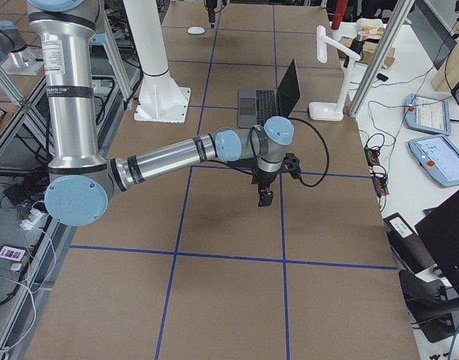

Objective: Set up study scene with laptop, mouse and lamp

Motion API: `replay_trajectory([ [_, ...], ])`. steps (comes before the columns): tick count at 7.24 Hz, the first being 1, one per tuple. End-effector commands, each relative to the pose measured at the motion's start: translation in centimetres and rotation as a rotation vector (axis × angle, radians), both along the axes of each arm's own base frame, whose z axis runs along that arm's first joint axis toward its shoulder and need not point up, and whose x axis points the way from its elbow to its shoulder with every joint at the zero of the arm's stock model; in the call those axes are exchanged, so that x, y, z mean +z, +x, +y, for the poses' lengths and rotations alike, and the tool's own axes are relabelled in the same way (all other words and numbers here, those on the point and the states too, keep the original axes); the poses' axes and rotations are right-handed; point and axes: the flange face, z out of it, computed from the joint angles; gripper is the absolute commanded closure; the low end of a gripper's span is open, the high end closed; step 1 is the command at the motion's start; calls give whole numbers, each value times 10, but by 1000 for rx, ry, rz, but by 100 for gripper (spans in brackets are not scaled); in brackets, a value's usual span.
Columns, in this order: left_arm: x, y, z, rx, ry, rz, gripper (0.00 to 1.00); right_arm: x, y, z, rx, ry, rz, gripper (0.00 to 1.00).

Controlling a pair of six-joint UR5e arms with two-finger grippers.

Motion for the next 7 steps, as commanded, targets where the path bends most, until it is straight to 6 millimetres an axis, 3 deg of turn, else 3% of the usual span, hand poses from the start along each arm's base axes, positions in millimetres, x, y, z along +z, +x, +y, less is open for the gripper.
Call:
replay_trajectory([
  [1,-1,9,8,4,-59,-1,0,0,-3,0,-3,-2,0,2],
  [4,2,32,20,49,-57,-35,0,-1,-5,0,-6,-3,-2,2],
  [7,-1,9,39,90,-50,-2,0,-1,-9,1,-11,-6,-1,2],
])
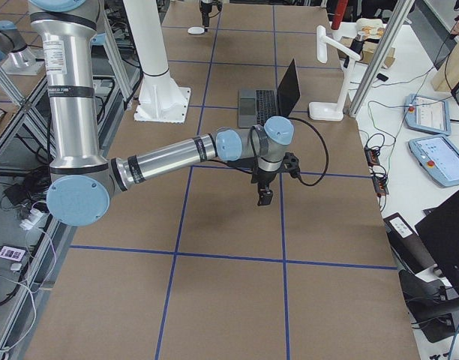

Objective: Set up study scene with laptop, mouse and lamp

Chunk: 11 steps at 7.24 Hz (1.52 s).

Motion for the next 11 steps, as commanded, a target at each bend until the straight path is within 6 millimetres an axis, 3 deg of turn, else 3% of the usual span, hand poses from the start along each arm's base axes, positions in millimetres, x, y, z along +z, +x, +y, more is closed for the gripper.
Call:
replay_trajectory([
  [1,-1,-8,9,32,3,8,0,0,-3,0,-4,-2,0,2],
  [4,-2,18,17,76,-17,4,0,0,-5,0,-8,-2,0,2],
  [11,2,16,23,90,-23,-20,3,1,-6,-1,-8,-7,0,2],
])
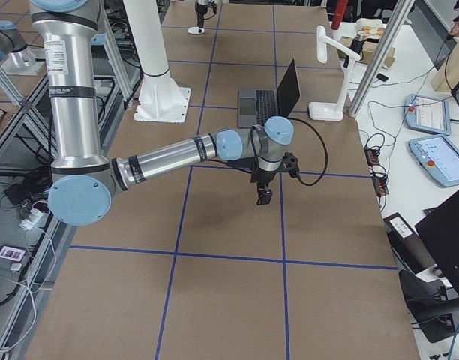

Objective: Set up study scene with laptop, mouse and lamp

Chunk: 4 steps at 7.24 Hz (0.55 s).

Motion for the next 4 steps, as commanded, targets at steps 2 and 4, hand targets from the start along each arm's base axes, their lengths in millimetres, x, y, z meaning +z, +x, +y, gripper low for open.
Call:
replay_trajectory([
  [2,1,2,3,18,-7,-7,6,-4,-3,-5,-2,5,-2,2],
  [4,7,2,6,26,-17,-20,6,-4,-4,-5,-5,7,-1,2],
])
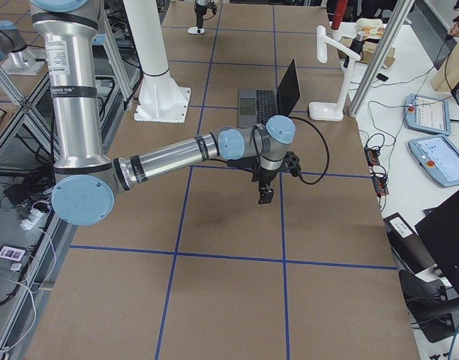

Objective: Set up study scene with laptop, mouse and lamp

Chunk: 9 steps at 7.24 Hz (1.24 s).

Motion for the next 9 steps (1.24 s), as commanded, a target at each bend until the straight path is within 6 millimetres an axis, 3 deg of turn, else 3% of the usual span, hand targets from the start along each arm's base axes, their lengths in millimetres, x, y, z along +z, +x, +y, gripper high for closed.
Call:
replay_trajectory([
  [1,2,5,4,7,-23,-8,9,0,-2,0,-4,0,1,2],
  [6,1,11,6,17,-32,-7,33,6,-3,-2,-5,-13,1,2],
  [9,-1,11,7,18,-31,2,35,0,-4,-5,-4,-4,-4,2],
])
